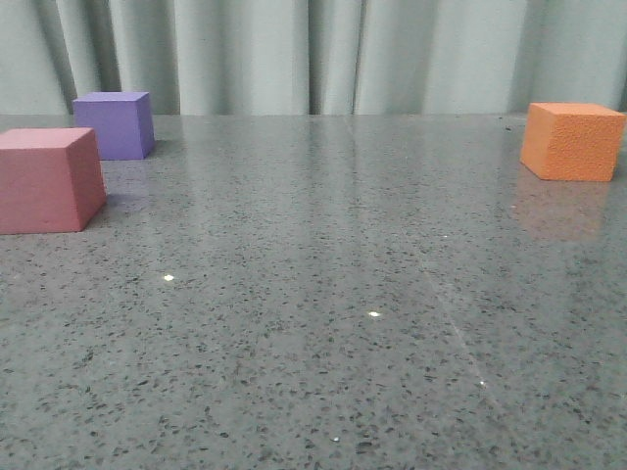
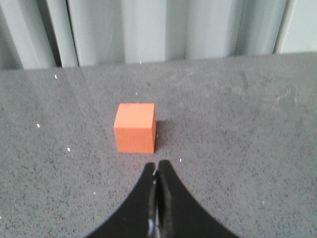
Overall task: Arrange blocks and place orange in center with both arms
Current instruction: 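Move the right gripper toward the orange cube, opening it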
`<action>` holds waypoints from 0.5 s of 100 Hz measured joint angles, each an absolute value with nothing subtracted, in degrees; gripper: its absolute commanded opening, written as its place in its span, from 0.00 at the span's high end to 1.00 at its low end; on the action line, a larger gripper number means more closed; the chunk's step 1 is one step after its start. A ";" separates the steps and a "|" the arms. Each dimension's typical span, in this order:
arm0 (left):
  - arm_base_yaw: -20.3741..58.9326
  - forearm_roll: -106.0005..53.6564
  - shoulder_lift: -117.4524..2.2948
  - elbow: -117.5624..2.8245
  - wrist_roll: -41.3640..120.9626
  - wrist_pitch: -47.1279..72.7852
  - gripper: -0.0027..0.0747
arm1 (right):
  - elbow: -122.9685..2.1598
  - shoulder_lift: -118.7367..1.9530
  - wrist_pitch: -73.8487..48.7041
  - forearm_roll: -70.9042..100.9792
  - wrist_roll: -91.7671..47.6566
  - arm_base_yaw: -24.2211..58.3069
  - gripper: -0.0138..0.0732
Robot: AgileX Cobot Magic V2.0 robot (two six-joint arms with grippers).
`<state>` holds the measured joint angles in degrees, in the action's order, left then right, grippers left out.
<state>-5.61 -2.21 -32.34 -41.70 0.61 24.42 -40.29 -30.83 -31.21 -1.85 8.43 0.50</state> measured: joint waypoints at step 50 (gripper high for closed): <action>-5.61 -4.65 -43.43 -47.11 0.61 26.01 0.17 | -46.42 -43.95 -39.25 -1.22 8.43 0.50 0.24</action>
